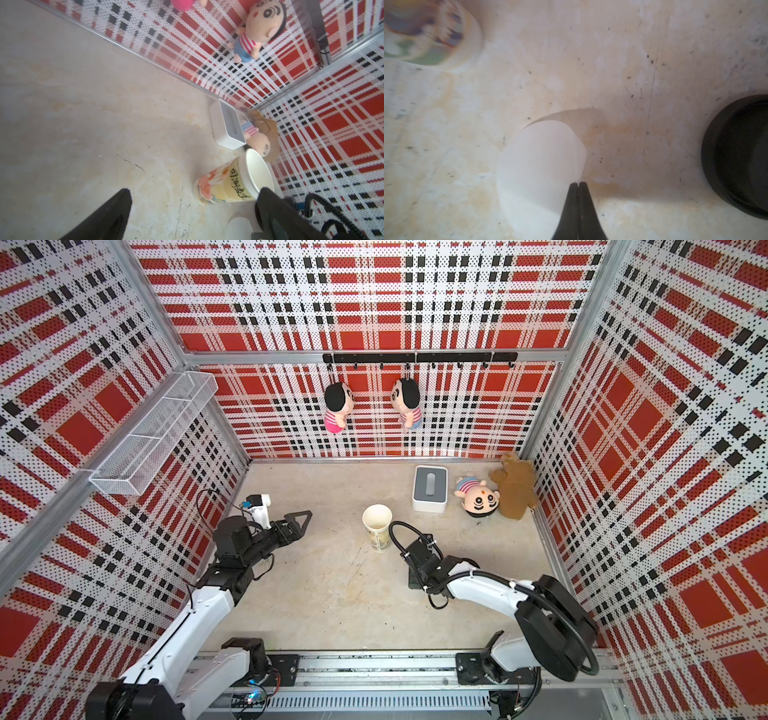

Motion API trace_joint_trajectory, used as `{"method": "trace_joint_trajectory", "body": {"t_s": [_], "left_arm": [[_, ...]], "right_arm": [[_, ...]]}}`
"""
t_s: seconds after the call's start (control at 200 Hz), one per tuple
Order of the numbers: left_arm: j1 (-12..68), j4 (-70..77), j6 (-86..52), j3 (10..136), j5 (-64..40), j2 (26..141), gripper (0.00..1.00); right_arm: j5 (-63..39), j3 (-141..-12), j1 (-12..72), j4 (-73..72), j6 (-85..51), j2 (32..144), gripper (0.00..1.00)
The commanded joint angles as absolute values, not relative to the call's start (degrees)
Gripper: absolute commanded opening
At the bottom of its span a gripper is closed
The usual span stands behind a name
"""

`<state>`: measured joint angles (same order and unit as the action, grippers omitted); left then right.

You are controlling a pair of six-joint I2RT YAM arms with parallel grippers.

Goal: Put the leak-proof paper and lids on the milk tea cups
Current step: Pick up the leak-proof paper from the center of the board.

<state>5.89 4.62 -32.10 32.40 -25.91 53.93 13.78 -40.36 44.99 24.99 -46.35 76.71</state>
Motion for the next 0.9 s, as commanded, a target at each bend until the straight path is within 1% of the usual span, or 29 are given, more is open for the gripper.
{"method": "trace_joint_trajectory", "body": {"t_s": [0.0,0.09,0.105,0.16,0.311,0.406,0.626,0.731,0.892], "left_arm": [[10.7,10.7,-34.2,32.1,-29.4,52.4,0.98],[13.8,14.7,-36.4,30.6,-30.1,51.8,0.98],[15.6,15.6,-36.7,30.3,-30.3,51.7,0.99],[18.1,18.0,-37.8,29.4,-30.6,51.4,0.98],[25.4,18.8,-37.2,28.9,-27.5,51.0,0.98],[28.2,20.3,-37.5,28.3,-26.2,51.0,0.98],[33.0,28.7,-41.1,27.1,-25.4,53.1,1.00],[34.9,31.8,-42.3,28.5,-26.1,56.3,0.98],[35.8,38.4,-44.9,30.2,-29.4,61.7,0.93]], "right_arm": [[14.5,-42.5,44.7,24.7,-44.3,72.5,0.00],[14.0,-43.3,44.3,25.1,-43.6,69.8,0.00],[13.8,-43.5,44.2,25.2,-43.5,69.2,0.00],[13.5,-44.2,43.7,25.7,-43.0,67.4,0.00],[12.0,-46.8,42.1,26.2,-41.2,61.7,0.00],[12.1,-48.6,40.9,27.0,-39.8,59.8,0.00],[2.6,-53.9,37.5,23.9,-36.8,56.1,0.00],[-2.6,-55.6,37.5,20.2,-36.6,56.0,0.00],[-9.2,-54.5,37.4,12.5,-37.6,54.9,0.00]]}}
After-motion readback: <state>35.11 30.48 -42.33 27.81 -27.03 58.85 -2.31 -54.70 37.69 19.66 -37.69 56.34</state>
